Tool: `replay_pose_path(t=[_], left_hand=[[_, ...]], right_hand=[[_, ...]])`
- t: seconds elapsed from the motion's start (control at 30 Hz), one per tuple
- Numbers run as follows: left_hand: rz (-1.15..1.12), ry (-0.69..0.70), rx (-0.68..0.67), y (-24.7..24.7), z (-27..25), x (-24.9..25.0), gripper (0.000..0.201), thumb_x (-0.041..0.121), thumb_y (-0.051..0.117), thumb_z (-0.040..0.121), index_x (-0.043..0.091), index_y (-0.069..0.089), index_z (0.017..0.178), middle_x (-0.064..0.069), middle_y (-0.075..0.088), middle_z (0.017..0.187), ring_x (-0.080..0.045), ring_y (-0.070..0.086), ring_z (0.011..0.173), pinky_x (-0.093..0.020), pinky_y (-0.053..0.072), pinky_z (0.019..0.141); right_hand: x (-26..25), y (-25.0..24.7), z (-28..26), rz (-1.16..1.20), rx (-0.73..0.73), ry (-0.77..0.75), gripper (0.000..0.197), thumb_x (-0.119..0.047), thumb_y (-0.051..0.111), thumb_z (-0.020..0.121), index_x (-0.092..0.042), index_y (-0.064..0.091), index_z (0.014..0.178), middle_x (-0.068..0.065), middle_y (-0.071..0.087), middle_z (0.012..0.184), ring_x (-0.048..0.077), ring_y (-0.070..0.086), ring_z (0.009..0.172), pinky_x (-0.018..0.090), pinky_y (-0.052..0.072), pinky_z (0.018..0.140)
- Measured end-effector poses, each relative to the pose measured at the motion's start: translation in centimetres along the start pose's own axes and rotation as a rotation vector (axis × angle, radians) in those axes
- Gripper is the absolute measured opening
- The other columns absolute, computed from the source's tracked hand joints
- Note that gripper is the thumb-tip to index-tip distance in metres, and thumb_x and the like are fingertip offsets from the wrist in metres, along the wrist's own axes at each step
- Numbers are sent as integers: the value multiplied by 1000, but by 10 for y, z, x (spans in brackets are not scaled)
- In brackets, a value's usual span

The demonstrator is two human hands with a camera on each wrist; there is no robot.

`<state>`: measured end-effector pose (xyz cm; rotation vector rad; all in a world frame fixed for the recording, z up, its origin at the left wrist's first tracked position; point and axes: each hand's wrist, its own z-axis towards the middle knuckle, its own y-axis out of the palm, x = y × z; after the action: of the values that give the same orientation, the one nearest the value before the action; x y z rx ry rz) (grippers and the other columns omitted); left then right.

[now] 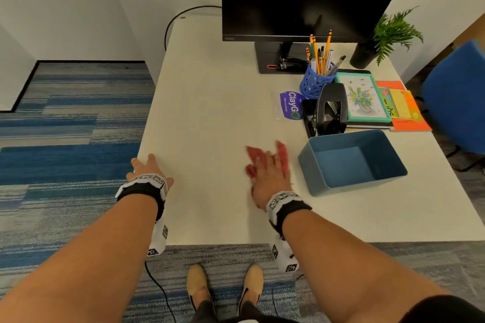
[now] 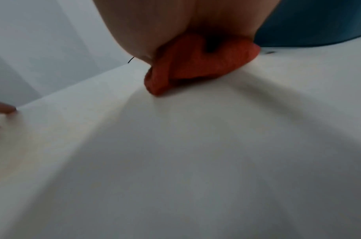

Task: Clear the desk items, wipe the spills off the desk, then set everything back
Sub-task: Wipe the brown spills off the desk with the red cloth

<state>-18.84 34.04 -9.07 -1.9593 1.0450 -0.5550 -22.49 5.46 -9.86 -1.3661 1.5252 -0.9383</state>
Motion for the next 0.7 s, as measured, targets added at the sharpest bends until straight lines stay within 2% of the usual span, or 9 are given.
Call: replay_pose_path(t=[0.07, 0.13, 0.17, 0.3, 0.4, 0.5, 0.57, 0.63, 0.7], left_hand=[[-3, 2, 1, 0, 0, 0, 85, 43, 69, 77, 30, 18, 143, -13, 11, 150, -46, 35, 129, -56, 41, 100], [-6, 2, 0, 1, 1, 0, 85, 43, 69, 76, 30, 18, 143, -13, 11, 150, -45, 35, 128, -56, 41, 100], [-5, 1, -2, 0, 1, 0, 85, 43, 70, 76, 30, 18, 143, -13, 11, 149, -45, 36, 128, -56, 41, 100], [6, -9, -5, -1, 2, 4, 85, 42, 70, 75, 28, 20, 142, -15, 13, 148, -45, 37, 126, -56, 42, 99], [10, -26, -4, -1, 1, 6, 83, 41, 70, 76, 28, 21, 141, -15, 11, 149, -45, 35, 128, -56, 40, 101], [10, -30, 7, 0, -1, 7, 82, 39, 69, 77, 27, 20, 142, -15, 11, 150, -45, 32, 130, -56, 38, 102], [9, -37, 8, 0, -1, 7, 82, 37, 70, 77, 27, 21, 142, -15, 11, 150, -45, 32, 131, -56, 38, 103], [5, -41, 4, -1, -2, 8, 82, 37, 71, 76, 27, 22, 141, -15, 12, 149, -44, 32, 130, -56, 38, 102], [12, -48, -1, -3, -2, 9, 82, 37, 71, 75, 27, 22, 140, -15, 13, 148, -44, 33, 130, -56, 39, 102]], right_hand=[[9, -8, 4, 61, -37, 181, 65, -35, 30, 97, -21, 2, 154, 6, -9, 161, 28, -9, 149, 54, -4, 117], [-4, -14, 2, 65, -60, 221, 68, -31, 34, 97, -21, -2, 154, 6, -13, 161, 29, -12, 148, 55, -1, 116], [-17, -16, -3, 60, -74, 161, 71, -28, 36, 95, -21, -3, 154, 5, -15, 161, 30, -12, 148, 56, -1, 116], [-55, -4, -27, -16, -141, -298, 71, -27, 39, 94, -21, 2, 154, 3, -13, 161, 28, -11, 148, 55, -2, 116], [-39, 2, -22, -43, -78, -396, 63, -32, 35, 97, -21, 10, 154, 4, -5, 162, 26, -5, 149, 49, -5, 117], [0, -3, -3, 23, 9, -169, 63, -36, 32, 95, -23, 11, 153, 4, -1, 162, 27, -3, 149, 49, -2, 120], [21, -12, 6, 62, 0, 12, 63, -36, 30, 97, -22, 7, 154, 3, -7, 162, 28, -6, 149, 49, 0, 120], [23, -17, 8, 126, -27, 148, 66, -29, 40, 95, -24, 10, 153, 6, -11, 161, 29, -7, 149, 47, 4, 120], [9, -21, 5, 170, 82, 181, 70, -17, 54, 85, -25, 26, 148, 9, 1, 158, 32, -2, 147, 46, 13, 119]])
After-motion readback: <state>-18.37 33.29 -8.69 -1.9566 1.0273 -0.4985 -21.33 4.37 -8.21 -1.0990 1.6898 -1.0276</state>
